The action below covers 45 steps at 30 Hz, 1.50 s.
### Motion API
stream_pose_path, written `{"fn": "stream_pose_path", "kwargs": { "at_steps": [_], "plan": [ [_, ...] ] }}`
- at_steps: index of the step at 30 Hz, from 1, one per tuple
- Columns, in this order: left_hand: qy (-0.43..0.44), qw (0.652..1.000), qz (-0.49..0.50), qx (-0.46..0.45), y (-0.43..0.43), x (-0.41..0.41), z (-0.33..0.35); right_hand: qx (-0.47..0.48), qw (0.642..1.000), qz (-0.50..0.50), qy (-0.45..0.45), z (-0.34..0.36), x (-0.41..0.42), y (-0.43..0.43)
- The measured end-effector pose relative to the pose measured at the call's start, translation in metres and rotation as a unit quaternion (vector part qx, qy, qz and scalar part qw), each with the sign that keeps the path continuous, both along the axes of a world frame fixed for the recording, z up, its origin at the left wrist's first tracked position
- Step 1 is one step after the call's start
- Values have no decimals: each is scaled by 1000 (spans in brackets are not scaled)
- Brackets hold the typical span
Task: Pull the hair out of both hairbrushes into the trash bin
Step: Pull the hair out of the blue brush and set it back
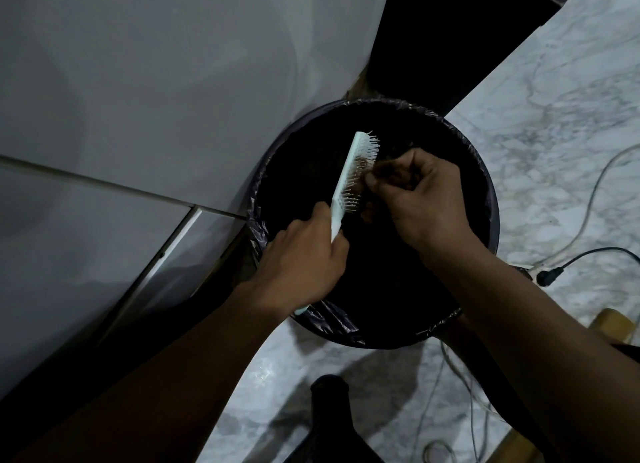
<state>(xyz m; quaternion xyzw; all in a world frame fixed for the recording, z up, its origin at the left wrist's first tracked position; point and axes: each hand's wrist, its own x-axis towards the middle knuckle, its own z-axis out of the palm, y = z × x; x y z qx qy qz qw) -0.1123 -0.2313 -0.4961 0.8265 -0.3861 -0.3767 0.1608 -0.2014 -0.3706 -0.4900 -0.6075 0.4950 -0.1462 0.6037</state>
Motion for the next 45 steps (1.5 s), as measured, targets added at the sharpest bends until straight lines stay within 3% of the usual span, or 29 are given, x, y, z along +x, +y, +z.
{"fn": "stream_pose_path", "kwargs": {
  "at_steps": [5, 11, 15, 24, 33, 37, 40, 45],
  "plan": [
    [-8, 1000, 2, -1, -1, 2, 2, 38, 998, -43, -10, 5, 1, -3],
    [-13, 998, 39, 48, 1, 6, -5, 3, 996, -67, 55, 6, -1, -12],
    [-10, 996, 73, 40, -1, 11, -5, 103, 988, -106, 48, 10, -4, -23],
    [-8, 999, 52, 13, 0, 9, -5, 173, 981, -62, 68, 6, -1, -16],
    [-9, 999, 43, -19, -2, 8, -4, 159, 981, -16, 110, 2, -1, -11],
    [3, 999, 14, -47, -2, 5, -8, 207, 974, -64, 62, -3, 4, -11],
    [27, 998, 12, -63, -1, 4, -9, 204, 978, -41, 33, -5, 4, -11],
    [112, 989, 36, -87, -4, 1, -7, 230, 970, -72, -31, -5, 1, -9]
  ]
}}
